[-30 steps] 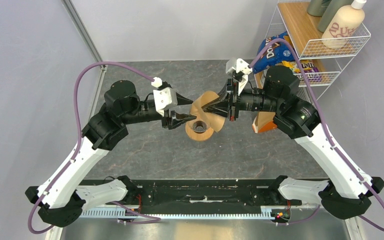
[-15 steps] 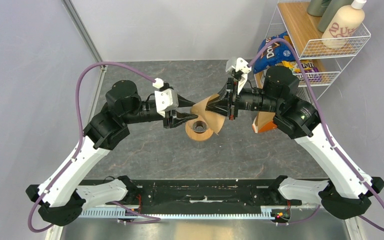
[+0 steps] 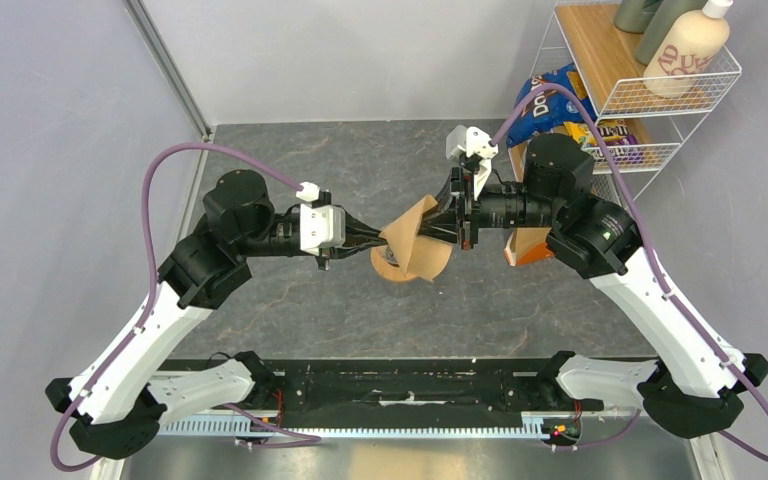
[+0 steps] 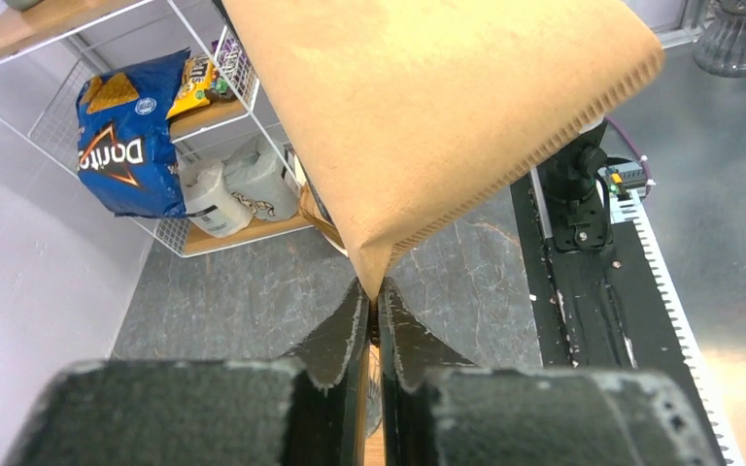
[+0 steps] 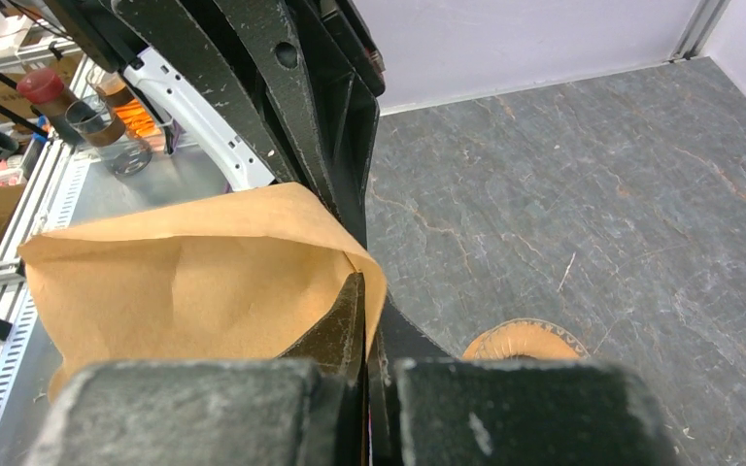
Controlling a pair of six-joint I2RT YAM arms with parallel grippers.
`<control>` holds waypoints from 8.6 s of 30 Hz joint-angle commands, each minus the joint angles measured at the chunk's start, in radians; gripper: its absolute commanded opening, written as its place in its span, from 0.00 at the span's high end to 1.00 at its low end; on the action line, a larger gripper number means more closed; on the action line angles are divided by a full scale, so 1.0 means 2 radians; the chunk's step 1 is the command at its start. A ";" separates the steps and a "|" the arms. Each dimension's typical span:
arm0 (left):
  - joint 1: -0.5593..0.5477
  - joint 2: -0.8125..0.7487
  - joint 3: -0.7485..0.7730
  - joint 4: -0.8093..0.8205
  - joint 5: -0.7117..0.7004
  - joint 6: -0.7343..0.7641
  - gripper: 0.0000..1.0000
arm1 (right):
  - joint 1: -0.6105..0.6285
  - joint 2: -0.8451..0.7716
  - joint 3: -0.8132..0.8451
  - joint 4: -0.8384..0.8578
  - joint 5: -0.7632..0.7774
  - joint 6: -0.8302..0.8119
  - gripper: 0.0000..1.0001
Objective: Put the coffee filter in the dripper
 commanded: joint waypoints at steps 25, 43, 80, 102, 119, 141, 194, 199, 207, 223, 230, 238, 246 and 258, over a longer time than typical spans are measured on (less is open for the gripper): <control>-0.005 0.035 0.053 -0.063 0.082 -0.047 0.35 | -0.001 0.019 0.064 -0.082 -0.070 -0.156 1.00; -0.021 0.056 0.058 -0.066 0.059 -0.062 0.83 | 0.005 0.026 0.074 -0.091 -0.067 -0.173 1.00; 0.277 -0.065 -0.098 0.059 -0.048 -0.499 0.13 | -0.010 0.282 0.250 -0.408 0.208 -0.022 1.00; 0.285 -0.053 -0.091 0.060 -0.026 -0.494 0.11 | -0.013 0.361 0.290 -0.374 0.204 -0.059 0.48; 0.219 0.032 0.001 -0.135 -0.004 -0.250 0.48 | -0.066 0.244 0.274 -0.410 0.185 -0.090 0.24; 0.101 0.206 -0.121 0.305 0.126 -0.659 0.58 | -0.123 0.129 0.199 -0.388 0.142 -0.036 0.22; 0.186 0.179 -0.152 0.156 0.158 -0.590 0.64 | -0.124 0.232 0.038 -0.172 -0.061 0.156 0.62; 0.186 0.193 -0.141 0.108 0.129 -0.551 0.66 | -0.123 0.236 0.028 -0.176 -0.056 0.142 0.62; 0.186 0.206 -0.140 0.102 0.118 -0.546 0.66 | -0.123 0.239 0.015 -0.175 -0.050 0.134 0.62; 0.183 0.213 -0.137 0.082 0.113 -0.523 0.66 | -0.124 0.257 0.008 -0.172 -0.046 0.132 0.63; 0.183 0.215 -0.128 0.065 0.112 -0.509 0.66 | -0.123 0.257 0.012 -0.172 -0.049 0.133 0.63; 0.183 0.199 -0.067 0.010 0.115 -0.443 0.59 | -0.120 0.244 0.071 -0.176 -0.055 0.120 0.63; 0.192 0.162 0.011 -0.072 0.108 -0.361 0.55 | -0.120 0.190 0.122 -0.180 -0.021 0.088 0.61; 0.312 0.127 0.103 -0.217 0.053 -0.282 0.13 | -0.138 0.005 0.016 -0.166 0.192 0.073 0.45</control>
